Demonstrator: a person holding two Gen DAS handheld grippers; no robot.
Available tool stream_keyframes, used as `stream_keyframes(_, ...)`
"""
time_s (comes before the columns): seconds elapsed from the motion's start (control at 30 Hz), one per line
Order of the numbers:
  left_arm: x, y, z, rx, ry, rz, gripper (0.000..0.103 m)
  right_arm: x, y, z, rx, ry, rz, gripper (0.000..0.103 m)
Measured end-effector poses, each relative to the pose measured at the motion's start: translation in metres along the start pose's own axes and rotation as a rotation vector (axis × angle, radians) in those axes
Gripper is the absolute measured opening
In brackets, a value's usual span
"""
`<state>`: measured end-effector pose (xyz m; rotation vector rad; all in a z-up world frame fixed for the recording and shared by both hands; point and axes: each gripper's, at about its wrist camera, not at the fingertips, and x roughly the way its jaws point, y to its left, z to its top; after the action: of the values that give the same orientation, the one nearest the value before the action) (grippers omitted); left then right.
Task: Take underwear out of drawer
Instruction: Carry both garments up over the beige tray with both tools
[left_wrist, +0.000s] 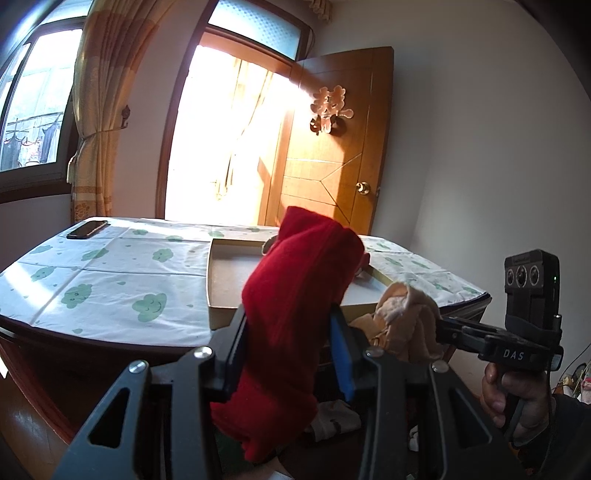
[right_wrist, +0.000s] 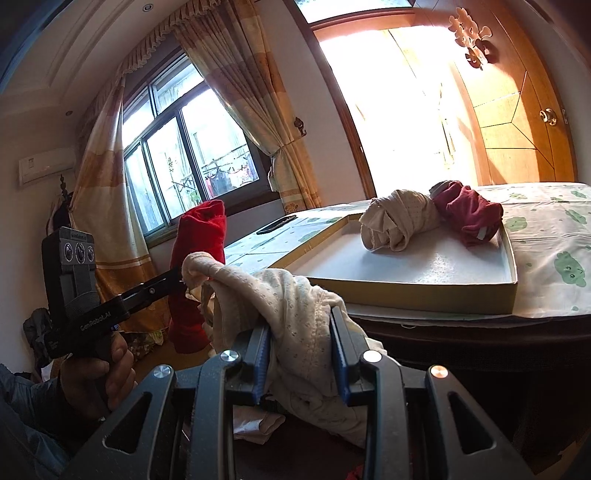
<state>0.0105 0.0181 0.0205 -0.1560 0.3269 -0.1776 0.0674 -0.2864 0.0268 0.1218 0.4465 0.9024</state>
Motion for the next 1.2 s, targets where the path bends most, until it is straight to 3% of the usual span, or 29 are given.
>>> stream_keyframes(0.8, 0.045, -0.003, 0.064, 0.039, 0.016, -0.011, 0.040, 0.009, -0.003, 0.069, -0.091, 0.012, -0.036, 0.032)
stream_keyframes(1.2, 0.095, 0.015, 0.094, 0.013, 0.075, 0.009, 0.040, 0.027, -0.016, 0.106, -0.071, 0.038, -0.056, 0.032)
